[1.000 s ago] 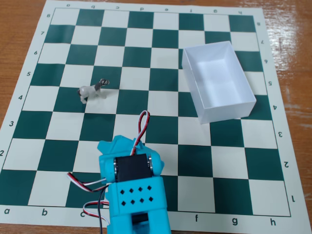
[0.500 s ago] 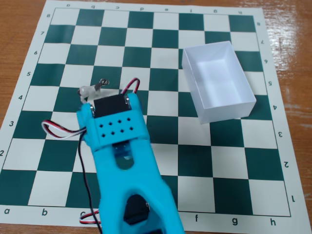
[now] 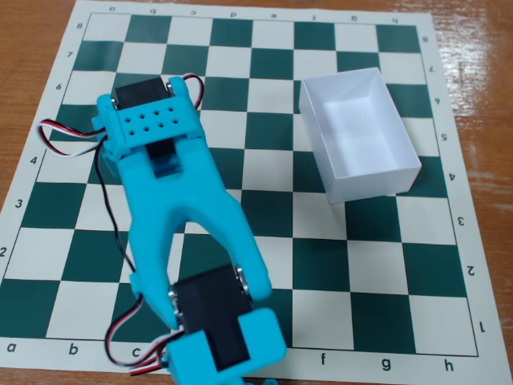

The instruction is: Grab the toy horse and put it in the box.

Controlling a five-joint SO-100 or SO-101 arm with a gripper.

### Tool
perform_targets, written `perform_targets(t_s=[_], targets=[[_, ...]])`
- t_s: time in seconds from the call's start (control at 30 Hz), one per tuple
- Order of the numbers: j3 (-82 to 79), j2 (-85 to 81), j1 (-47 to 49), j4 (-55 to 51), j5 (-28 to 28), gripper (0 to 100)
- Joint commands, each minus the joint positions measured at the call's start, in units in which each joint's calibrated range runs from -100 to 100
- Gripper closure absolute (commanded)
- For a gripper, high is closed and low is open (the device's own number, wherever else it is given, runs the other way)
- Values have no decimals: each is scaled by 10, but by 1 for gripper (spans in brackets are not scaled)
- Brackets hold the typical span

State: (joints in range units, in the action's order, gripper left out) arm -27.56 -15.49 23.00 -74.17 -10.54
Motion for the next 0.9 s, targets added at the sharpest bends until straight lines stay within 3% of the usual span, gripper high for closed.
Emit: perform_targets(t_s=[0.0,0.87], targets=[[76,49,9,-3,5,64],[418,381,3,-35,31,64]])
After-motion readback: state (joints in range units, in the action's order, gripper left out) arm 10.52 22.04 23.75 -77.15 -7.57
